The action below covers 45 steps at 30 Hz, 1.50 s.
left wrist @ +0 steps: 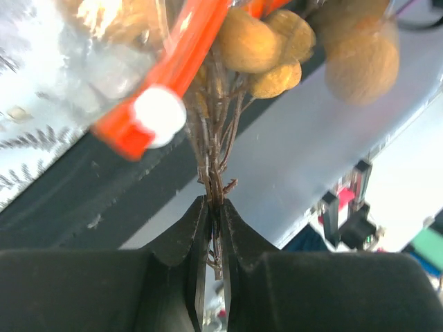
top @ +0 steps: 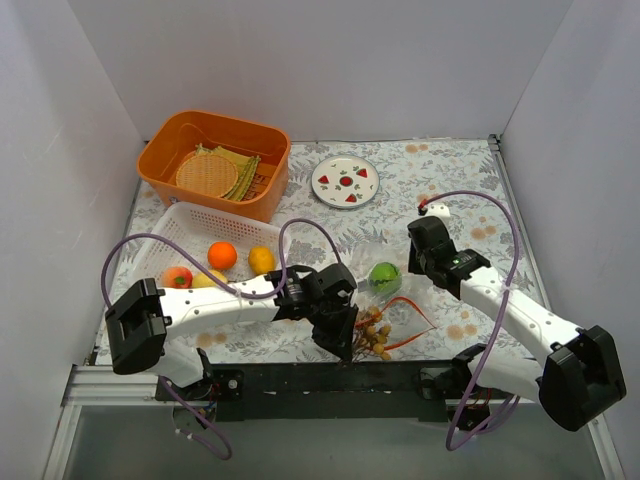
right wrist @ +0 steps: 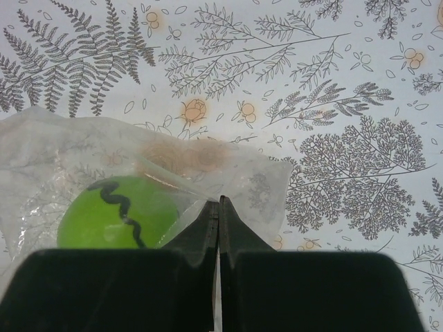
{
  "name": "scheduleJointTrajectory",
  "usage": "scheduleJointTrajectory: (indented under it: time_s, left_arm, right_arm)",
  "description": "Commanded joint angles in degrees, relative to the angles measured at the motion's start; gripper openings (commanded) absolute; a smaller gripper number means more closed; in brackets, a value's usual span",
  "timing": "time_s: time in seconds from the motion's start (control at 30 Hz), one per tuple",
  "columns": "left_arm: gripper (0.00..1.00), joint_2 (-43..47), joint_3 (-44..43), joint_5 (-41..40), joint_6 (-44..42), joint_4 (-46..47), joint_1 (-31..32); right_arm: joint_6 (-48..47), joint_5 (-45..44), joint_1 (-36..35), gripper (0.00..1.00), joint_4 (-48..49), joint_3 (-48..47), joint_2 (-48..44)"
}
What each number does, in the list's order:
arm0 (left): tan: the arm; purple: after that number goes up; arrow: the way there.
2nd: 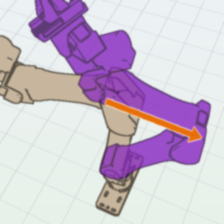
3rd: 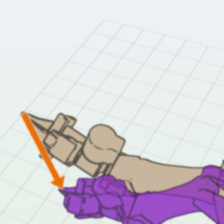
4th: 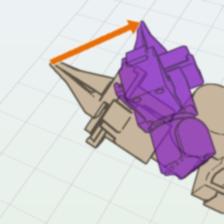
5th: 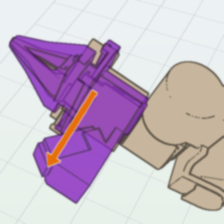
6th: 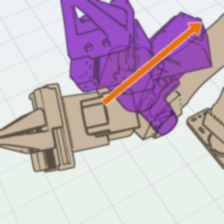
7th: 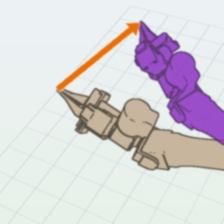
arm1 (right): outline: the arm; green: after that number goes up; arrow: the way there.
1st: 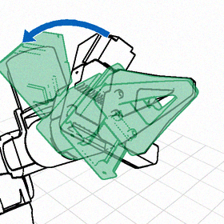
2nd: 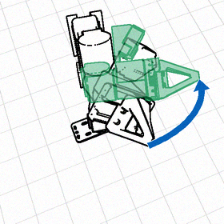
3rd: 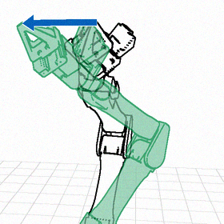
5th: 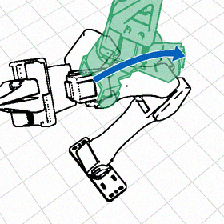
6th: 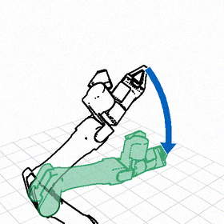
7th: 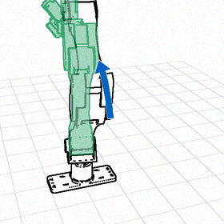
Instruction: Open the zip-top bag and remove the fake food
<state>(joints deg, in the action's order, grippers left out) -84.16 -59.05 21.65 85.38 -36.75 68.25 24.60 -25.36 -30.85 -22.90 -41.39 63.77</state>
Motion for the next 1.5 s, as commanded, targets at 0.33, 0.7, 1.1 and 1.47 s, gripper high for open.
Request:
scheduleJointTrajectory:
  time_s: [0.33,0.7,1.1,1.47]
  left_arm:
    - [0.00,1.4,-0.5,9.6,-5.4,-1.1,2.5]
    - [0.00,5.8,1.0,16.7,-6.5,9.1,2.4]
    - [0.00,6.7,4.8,16.0,-4.7,23.5,2.4]
    - [0.00,19.3,5.8,-7.3,1.5,10.4,-2.3]
  right_arm:
    - [-0.9,-0.9,1.1,0.01,3.6,-2.4,3.4]
    - [-0.3,4.0,1.2,0.01,3.8,-1.0,1.1]
    - [0.2,6.1,1.1,0.01,3.9,2.3,-3.0]
    - [0.4,5.7,1.1,0.01,3.4,1.5,-2.7]
